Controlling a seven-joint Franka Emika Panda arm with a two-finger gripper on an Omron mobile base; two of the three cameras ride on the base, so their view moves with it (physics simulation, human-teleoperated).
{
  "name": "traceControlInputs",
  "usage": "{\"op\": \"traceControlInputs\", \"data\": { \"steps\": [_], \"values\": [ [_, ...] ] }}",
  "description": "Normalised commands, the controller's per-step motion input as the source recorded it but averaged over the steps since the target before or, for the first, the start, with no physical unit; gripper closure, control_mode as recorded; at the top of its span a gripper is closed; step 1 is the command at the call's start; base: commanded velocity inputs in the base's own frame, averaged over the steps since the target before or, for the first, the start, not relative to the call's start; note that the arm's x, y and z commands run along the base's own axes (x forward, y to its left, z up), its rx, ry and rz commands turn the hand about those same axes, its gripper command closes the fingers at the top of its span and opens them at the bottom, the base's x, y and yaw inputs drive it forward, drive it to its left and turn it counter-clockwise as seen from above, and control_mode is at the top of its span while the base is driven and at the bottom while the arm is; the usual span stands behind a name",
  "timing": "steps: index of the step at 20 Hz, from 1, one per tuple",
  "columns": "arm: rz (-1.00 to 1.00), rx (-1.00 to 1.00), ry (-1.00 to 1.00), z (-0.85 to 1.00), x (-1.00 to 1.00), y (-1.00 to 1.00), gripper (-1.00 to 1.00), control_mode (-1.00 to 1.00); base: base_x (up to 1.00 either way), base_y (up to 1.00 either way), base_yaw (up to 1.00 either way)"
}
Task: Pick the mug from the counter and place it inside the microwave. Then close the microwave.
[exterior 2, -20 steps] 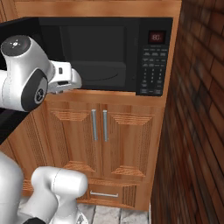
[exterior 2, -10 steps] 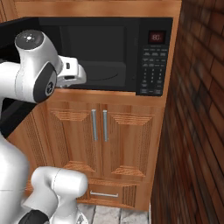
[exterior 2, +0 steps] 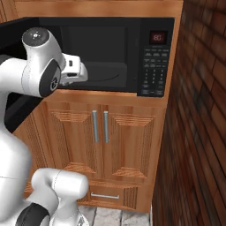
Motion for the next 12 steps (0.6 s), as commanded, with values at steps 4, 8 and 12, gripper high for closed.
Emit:
{"op": "traceControlInputs", "data": {
  "steps": [4,8,12],
  "values": [
    [0.00,0.03,0.03,-0.03,0.14,0.00,1.00,-1.00,0.00,0.00,0.00],
    [-0.01,0.01,0.07,-0.19,0.44,0.02,1.00,-1.00,0.00,0.00,0.00],
    [-0.03,0.00,0.15,-0.28,0.56,0.10,1.00,-1.00,0.00,0.00,0.00]
  ]
}}
